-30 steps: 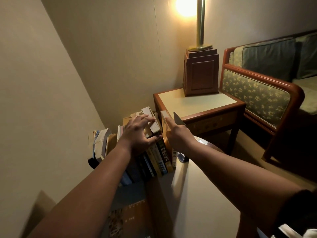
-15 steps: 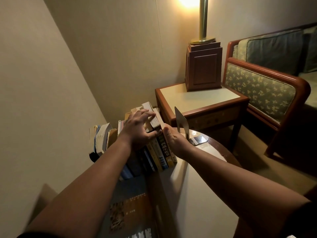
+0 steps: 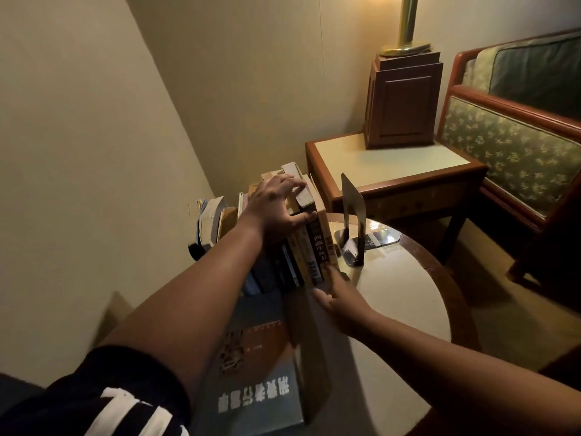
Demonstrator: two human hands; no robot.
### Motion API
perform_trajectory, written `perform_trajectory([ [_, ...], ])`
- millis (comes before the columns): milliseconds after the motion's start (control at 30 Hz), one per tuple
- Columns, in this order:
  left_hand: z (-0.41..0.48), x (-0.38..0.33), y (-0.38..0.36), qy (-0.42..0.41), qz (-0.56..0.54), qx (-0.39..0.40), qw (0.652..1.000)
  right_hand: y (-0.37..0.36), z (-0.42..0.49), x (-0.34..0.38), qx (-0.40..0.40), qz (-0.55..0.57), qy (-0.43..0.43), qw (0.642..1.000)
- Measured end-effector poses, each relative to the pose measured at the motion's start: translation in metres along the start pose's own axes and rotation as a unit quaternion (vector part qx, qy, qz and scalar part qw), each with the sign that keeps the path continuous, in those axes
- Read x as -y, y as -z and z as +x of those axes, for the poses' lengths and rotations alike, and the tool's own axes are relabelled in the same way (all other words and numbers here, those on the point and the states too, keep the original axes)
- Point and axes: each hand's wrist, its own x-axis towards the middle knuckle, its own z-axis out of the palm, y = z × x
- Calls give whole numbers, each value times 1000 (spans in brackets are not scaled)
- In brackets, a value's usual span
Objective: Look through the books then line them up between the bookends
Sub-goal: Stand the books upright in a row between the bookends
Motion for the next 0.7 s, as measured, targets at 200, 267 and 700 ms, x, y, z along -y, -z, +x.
perform_trajectory([
  [200,0,1,-2,0,8,3,1000,-44,-8,24,40,-199,71,977],
  [267,1,2,-2,3,8,5,1000,-57,-10,27,91,-274,105,952],
  [700,0,1,-2,-2,20,5,1000,-78,-33,17,154,-198,58,966],
])
